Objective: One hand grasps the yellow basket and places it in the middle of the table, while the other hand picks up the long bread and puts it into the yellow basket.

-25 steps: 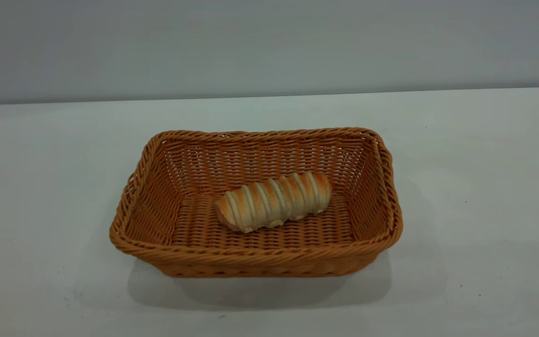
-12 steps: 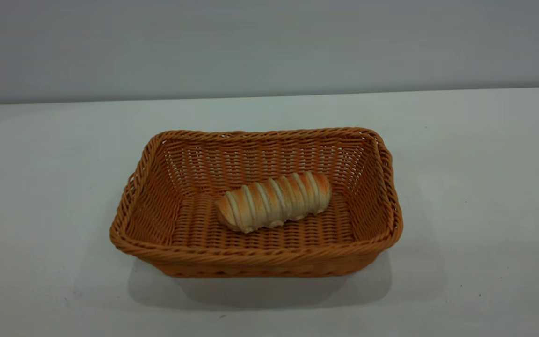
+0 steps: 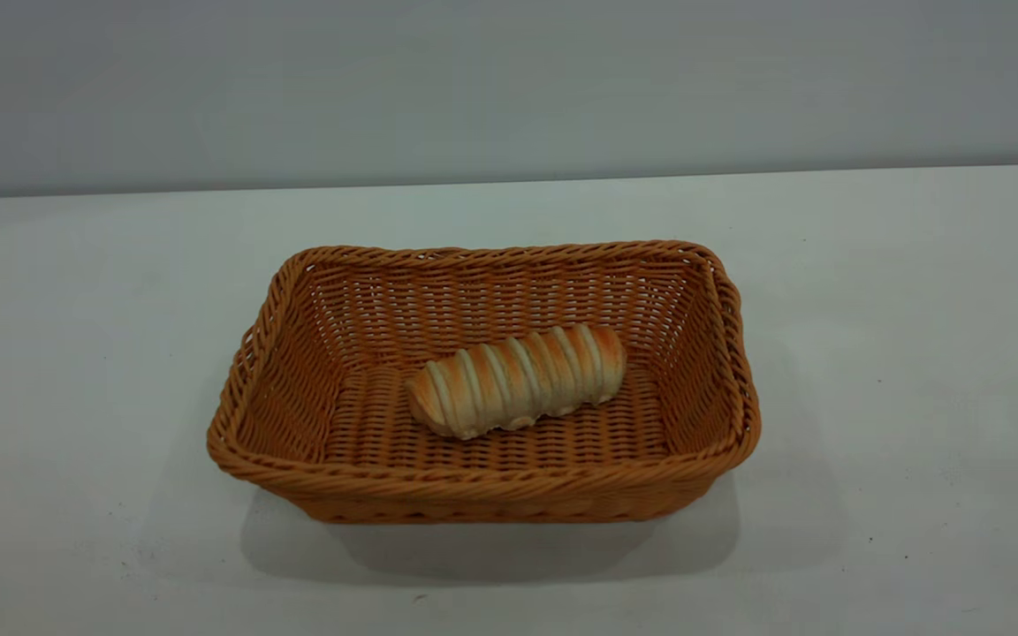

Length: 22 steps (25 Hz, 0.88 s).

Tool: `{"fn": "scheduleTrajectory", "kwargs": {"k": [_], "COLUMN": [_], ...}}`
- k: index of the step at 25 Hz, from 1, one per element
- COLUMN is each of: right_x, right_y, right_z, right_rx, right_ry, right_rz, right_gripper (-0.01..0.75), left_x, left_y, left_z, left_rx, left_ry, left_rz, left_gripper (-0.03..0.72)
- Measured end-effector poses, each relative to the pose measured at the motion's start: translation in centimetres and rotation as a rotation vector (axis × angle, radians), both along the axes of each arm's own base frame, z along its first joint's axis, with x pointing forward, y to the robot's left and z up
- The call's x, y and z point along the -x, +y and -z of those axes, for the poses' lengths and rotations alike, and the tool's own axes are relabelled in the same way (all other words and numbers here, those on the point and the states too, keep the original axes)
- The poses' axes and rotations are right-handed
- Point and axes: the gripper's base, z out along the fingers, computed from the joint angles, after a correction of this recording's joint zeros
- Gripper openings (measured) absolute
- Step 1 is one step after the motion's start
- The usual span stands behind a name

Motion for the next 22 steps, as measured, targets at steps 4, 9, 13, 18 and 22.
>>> {"fn": "scheduleTrajectory", "kwargs": {"k": [4,9,13,18,22], "right_x": [0.0,0.0,0.0,0.0,0.0], "right_y": [0.0,0.0,0.0,0.0,0.0], "right_z": [0.0,0.0,0.0,0.0,0.0], "right_rx": [0.0,0.001,0.0,0.0,0.0], "right_ry": [0.0,0.0,0.0,0.0,0.0], "right_rz": [0.0,0.0,0.001,0.001,0.001], "right_gripper": [0.302,0.302,0.302,0.302,0.302], "left_x": [-0.5,-0.9,-1.4,-1.8,-1.8], "left_y": [-0.8,-1.3,-1.6,-1.9,-1.9], "left_z": [2.2,4.1,5.1,5.7,5.8], "left_rx": [0.009,-0.006,-0.006,0.006,0.0], "left_ry": [0.057,0.105,0.138,0.151,0.153], "left_rz": [-0.037,-0.1,-0.148,-0.197,-0.227], "left_gripper": [0.399,0.399,0.399,0.399,0.399]}}
